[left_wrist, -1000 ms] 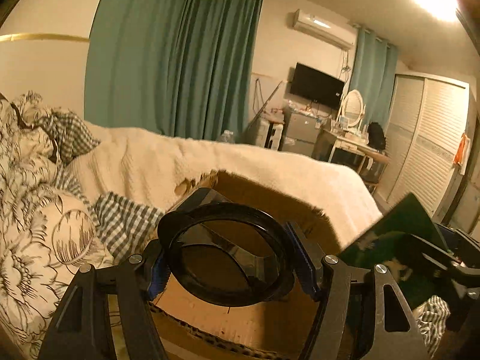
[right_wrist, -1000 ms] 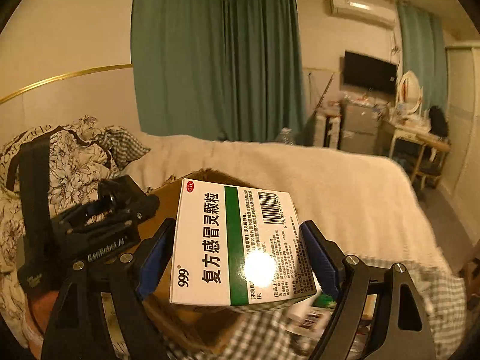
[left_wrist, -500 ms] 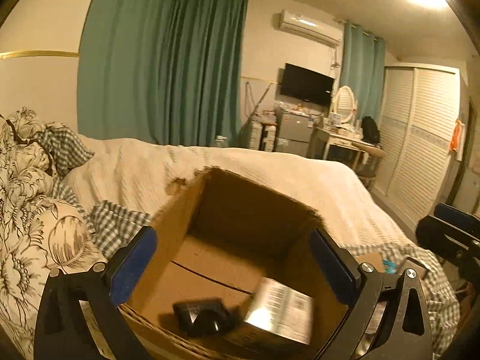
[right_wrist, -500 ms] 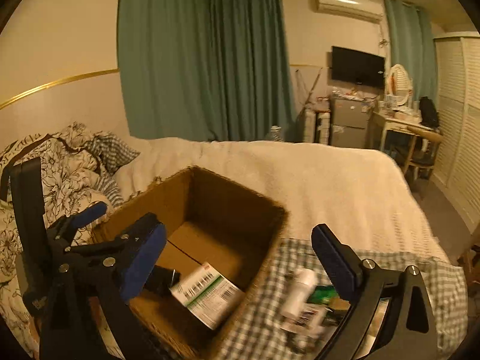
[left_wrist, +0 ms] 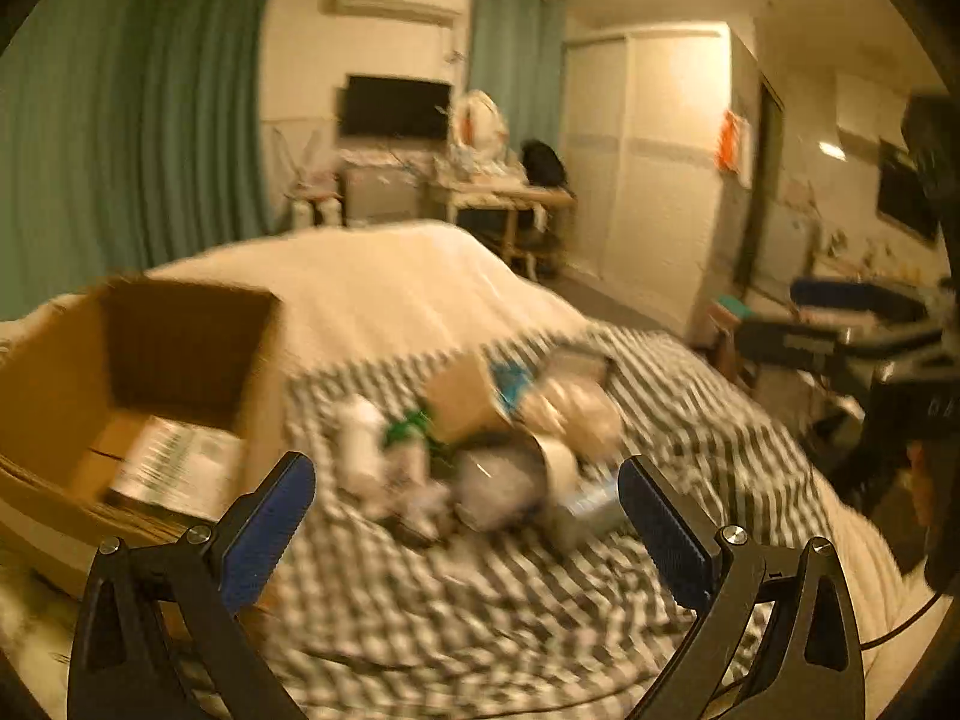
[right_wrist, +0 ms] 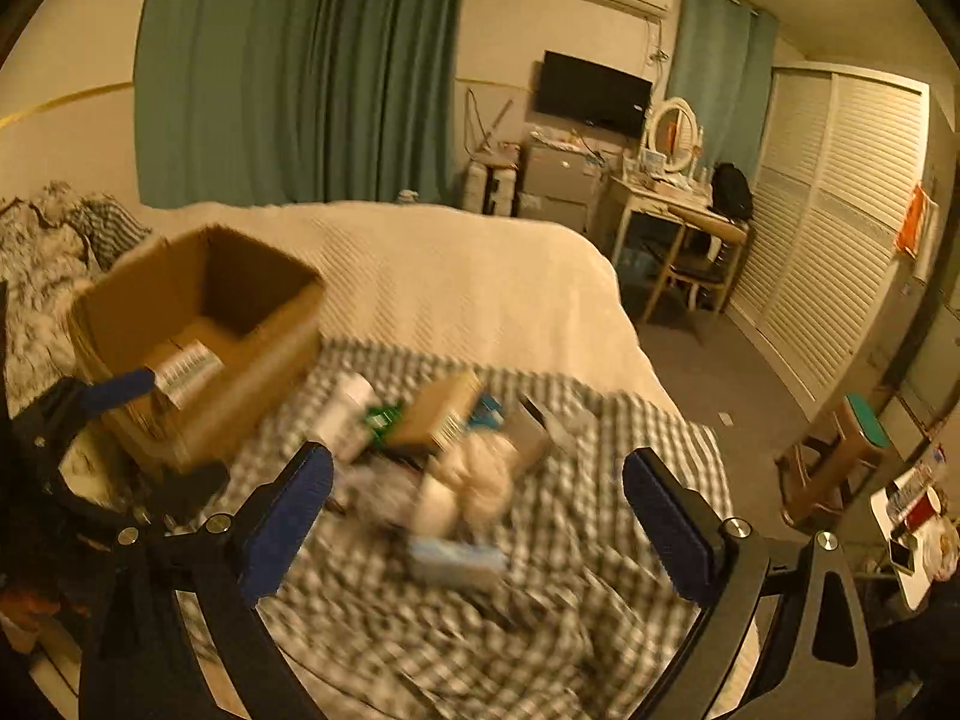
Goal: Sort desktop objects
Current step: 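Grasp the white tape roll with the left gripper from the pile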
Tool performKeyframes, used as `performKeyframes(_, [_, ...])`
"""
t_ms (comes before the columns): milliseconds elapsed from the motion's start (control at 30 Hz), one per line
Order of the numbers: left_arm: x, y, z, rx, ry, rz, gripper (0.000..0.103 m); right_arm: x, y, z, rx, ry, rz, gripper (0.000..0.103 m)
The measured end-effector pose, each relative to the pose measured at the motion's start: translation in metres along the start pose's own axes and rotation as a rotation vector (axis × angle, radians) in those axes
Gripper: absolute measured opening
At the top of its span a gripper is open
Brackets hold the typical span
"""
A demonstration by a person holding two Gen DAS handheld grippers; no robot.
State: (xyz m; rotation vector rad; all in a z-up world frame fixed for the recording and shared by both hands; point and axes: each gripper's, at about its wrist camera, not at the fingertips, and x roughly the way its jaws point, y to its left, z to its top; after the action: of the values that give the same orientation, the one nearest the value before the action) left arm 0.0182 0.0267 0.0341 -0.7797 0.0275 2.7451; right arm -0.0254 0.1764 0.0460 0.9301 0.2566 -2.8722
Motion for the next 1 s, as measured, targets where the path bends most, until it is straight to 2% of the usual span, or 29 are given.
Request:
performKeyframes(167, [0.051,-0.010,-0.029,0.023,0.118,0.072,0.103,0.043,-0.017,-0.042,0.037,0.052,0.040,0.098])
performKeyframes(333, [0.077,0.015,-0.045,-0.075,0.189,0.134,0.103,0.100,-0.002,-0.078,0.049,0.137,0.104,0.098])
performKeyframes(467, [0.085,0.030,-0.055,-0.117,0.197,0.175,0.103,0.131,0.009,-0.095,0.058,0.149,0.106,0.098])
performKeyframes(633, [0.085,0.026,-0.057,-0.042,0.186,0.260,0.102,0.165,0.020,-0.103,0.124,0.172,0.146,0.097])
performKeyframes(667, [0.084,0.024,-0.058,-0.024,0.182,0.255,0.103,0.169,0.021,-0.104,0.117,0.187,0.126,0.089])
performKeyframes(700, [0.083,0.023,-0.058,-0.011,0.178,0.247,0.103,0.171,0.022,-0.107,0.100,0.204,0.115,0.076])
performKeyframes(733, [0.081,0.021,-0.059,-0.006,0.180,0.229,0.103,0.170,0.022,-0.108,0.083,0.211,0.120,0.072])
performKeyframes(833, [0.080,0.014,-0.061,-0.027,0.211,0.178,0.103,0.149,0.016,-0.105,0.015,0.187,0.100,0.072])
performKeyframes(1000, [0.080,-0.014,-0.049,-0.046,0.202,0.155,0.103,0.105,-0.015,-0.085,-0.075,0.169,0.058,0.072])
